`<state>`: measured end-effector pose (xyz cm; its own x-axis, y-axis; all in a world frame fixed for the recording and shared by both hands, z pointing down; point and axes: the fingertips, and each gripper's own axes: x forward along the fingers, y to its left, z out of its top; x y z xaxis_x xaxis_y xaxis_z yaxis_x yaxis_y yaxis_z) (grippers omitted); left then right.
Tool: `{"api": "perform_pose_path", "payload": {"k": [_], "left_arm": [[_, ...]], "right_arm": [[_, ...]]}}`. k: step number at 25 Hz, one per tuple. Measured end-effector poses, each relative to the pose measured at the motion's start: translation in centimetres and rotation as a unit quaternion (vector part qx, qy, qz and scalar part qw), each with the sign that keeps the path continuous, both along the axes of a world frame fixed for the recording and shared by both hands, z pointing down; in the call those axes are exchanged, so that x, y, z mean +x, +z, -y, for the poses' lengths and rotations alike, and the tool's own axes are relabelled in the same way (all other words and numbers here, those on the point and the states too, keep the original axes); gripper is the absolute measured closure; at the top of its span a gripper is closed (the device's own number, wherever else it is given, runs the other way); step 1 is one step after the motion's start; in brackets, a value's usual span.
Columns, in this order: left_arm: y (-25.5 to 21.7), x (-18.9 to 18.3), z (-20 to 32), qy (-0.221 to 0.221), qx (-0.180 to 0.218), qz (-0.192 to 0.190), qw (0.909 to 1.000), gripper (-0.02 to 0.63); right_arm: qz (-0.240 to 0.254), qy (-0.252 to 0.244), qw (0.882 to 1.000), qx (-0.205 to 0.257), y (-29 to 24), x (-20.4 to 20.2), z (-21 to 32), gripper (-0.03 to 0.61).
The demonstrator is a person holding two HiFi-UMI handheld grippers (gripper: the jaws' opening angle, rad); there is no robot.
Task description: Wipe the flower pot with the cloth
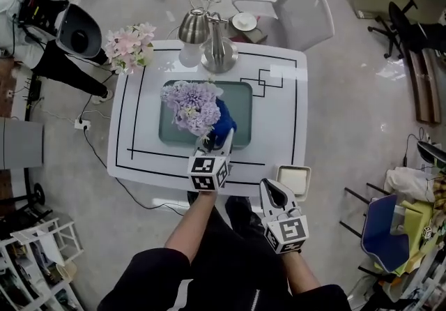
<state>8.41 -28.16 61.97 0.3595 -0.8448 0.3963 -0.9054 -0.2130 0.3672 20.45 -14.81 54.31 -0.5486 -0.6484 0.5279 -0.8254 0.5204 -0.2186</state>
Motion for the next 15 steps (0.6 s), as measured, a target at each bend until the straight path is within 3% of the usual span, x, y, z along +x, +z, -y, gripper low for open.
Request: {"api": "perform_pose_path", "payload": {"k": [7,15], "left_arm": [[2.7,-0.4,-1.3,-0.011,-0.043,-0.019,0.9988,0.457],[5.0,-1.8,-5.1,0.007,-0.080,-0.006,0.9968,0.457]], "right_arm": [[0.002,-0.007,1.000,-0.008,0.6,0.6,0.1,0.571],[0.016,-0.026,0.999,-0.010,0.6,-2.2,-0.4,0.571]]}}
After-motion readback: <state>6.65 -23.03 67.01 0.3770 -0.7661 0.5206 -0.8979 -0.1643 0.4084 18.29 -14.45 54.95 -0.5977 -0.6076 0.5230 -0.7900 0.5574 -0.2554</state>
